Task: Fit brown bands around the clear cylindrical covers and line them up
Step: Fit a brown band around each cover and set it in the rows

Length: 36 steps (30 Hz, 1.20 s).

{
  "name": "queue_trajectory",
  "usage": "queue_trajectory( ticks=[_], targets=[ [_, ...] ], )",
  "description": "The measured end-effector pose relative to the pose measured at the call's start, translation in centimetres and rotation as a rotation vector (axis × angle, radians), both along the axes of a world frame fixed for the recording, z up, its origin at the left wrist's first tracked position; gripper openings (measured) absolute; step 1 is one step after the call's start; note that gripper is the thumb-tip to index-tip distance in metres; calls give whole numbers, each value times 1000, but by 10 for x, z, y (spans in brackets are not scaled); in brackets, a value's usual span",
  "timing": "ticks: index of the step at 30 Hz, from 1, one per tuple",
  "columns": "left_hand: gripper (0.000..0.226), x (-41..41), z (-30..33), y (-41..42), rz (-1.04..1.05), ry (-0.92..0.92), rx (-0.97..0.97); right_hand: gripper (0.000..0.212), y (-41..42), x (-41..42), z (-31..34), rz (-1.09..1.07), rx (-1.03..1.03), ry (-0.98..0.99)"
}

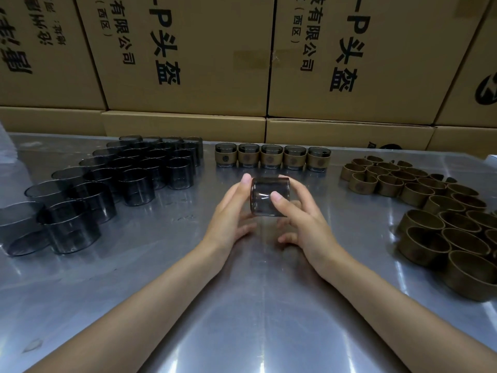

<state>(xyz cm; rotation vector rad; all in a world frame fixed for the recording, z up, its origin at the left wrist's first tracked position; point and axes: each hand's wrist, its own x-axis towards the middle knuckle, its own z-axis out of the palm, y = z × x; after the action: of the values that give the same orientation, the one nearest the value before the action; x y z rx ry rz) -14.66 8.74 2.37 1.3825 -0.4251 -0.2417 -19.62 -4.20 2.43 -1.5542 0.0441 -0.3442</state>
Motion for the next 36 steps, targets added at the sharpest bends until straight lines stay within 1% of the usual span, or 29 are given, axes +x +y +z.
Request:
queue_trajectory(
  ticks=[2,7,10,13,14,16,18,20,22,26,30,33,36],
  targets=[
    [71,4,2,4,-38,55,54,46,-6,1,-1,42,4,1],
    [80,6,6,9,-83,96,102,63,-17,4,-4,202,-38,13],
    [71,6,2,9,-48,61,88,71,-19,6,-4,237,-32,34],
    [56,9,-6,11,-71,35,-13,78,-19,7,0,231,55,103],
    [52,10,-8,12,-100,13,-43,79,-18,7,2,216,85,140],
    [51,12,-10,14,-129,-29,-44,73,-15,10,6,166,107,215],
    [54,13,-12,14,-131,-54,-23,57,-14,13,5,108,87,255],
    [60,12,-11,14,-127,-58,-12,42,-15,14,3,99,103,260],
    [62,12,-9,12,-104,-33,7,35,-20,12,3,157,170,227],
    [73,9,-3,7,-47,22,95,42,-30,10,0,254,250,130],
    [60,9,-2,6,-47,40,128,49,-31,11,-1,283,252,106],
    [52,12,-5,8,-66,58,33,50,-30,11,0,262,266,127],
    [51,16,-10,15,-149,41,-88,45,-25,12,5,201,260,219]
  ],
)
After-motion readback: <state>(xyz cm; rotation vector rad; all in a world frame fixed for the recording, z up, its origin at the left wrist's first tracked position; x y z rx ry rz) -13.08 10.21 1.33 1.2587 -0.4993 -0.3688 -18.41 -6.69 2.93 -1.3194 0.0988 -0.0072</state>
